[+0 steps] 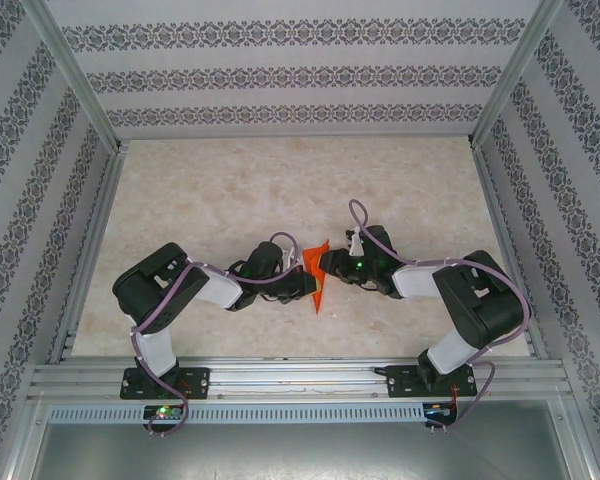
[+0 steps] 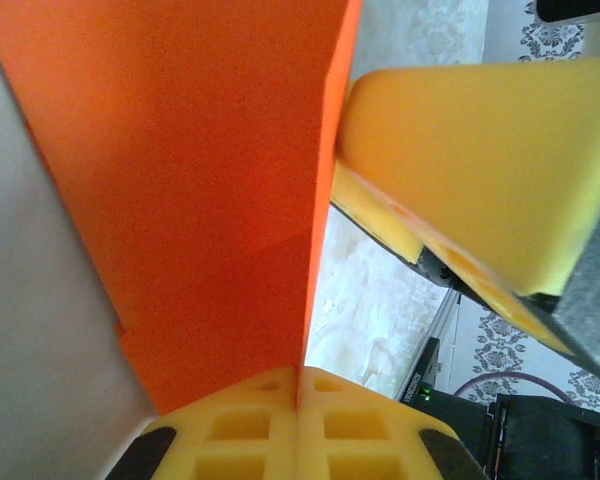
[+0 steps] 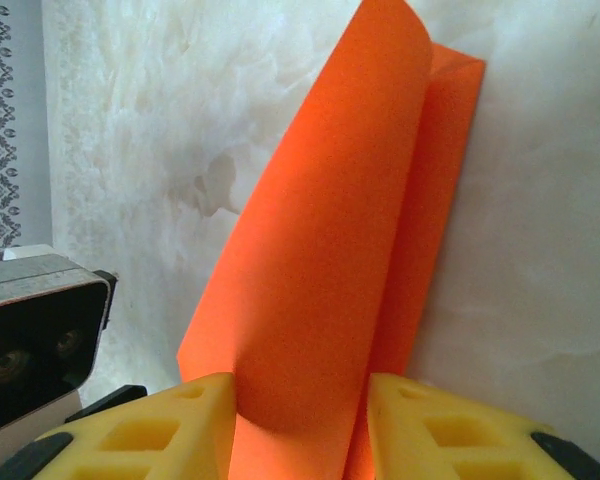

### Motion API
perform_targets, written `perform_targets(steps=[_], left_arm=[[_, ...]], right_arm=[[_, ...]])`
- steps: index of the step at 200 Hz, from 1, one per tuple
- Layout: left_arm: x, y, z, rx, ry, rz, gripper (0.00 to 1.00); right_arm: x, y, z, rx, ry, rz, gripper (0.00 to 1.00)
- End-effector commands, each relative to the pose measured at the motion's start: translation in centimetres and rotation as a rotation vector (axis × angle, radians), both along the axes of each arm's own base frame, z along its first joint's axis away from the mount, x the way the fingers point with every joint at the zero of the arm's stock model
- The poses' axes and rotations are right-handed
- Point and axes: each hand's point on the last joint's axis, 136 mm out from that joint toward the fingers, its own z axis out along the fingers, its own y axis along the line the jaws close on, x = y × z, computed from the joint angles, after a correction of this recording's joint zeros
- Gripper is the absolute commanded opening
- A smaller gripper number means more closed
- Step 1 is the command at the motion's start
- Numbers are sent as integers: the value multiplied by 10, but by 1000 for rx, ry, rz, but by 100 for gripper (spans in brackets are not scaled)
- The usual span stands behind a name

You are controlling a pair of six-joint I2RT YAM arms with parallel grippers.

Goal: Fold a paper plane with a square sheet of paper (fold left side to right side)
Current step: Fold the wing for the fifth time at the center of the table.

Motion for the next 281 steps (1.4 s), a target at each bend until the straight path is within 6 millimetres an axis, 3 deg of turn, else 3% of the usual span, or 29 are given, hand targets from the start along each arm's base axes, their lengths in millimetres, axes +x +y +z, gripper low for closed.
perform_targets(steps=[1, 89, 166, 241, 281], left_arm=[[7, 2, 3, -51, -11, 22, 0], [9, 1, 1, -78, -3, 42, 0], [6, 6, -3, -60, -1, 50, 22], [13, 30, 2, 8, -27, 95, 46], [20, 27, -2, 12, -12, 84, 48]], right_arm=[[8, 6, 4, 11, -17, -4, 38], [7, 9, -11, -11, 29, -12, 37], [-2, 3, -38, -103, 124, -22, 32], [-2, 2, -38, -117, 117, -17, 32], [-2, 2, -37, -122, 116, -19, 32]])
